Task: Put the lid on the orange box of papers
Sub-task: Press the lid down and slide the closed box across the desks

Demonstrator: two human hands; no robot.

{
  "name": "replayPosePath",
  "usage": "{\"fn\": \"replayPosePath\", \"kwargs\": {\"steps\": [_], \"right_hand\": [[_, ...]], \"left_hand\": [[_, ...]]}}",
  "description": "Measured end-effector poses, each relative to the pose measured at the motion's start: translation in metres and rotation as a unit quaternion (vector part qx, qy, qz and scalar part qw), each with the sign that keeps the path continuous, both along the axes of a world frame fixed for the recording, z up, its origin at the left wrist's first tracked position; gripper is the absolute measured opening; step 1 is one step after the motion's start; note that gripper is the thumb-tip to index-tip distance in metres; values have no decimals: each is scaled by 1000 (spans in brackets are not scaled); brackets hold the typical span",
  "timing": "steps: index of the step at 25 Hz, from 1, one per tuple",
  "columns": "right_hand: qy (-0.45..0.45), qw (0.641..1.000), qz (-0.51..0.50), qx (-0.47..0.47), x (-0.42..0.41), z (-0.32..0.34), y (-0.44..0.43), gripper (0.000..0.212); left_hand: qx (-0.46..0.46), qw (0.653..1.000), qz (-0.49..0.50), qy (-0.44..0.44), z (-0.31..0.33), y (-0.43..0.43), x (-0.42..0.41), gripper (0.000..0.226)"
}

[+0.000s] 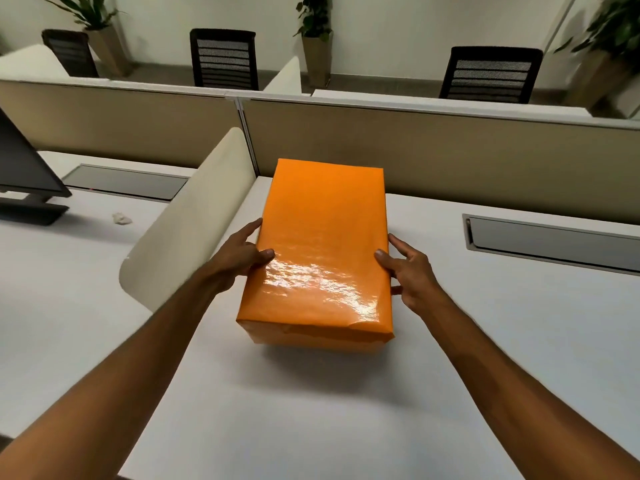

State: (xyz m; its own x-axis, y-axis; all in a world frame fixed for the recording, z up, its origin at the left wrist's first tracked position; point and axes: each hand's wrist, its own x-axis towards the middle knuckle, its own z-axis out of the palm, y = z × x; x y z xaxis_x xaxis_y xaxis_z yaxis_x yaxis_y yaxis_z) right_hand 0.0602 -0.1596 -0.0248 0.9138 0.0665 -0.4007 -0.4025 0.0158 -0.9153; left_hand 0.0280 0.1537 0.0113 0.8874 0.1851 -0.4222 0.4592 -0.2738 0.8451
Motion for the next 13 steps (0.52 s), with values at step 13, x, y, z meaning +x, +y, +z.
{"fn": "replayPosePath", "kwargs": {"steps": [13], "right_hand": [[15,999,-23,-24,96,-20,111,63]], "left_hand": [[59,997,-23,38,-12,98,112,76]]}}
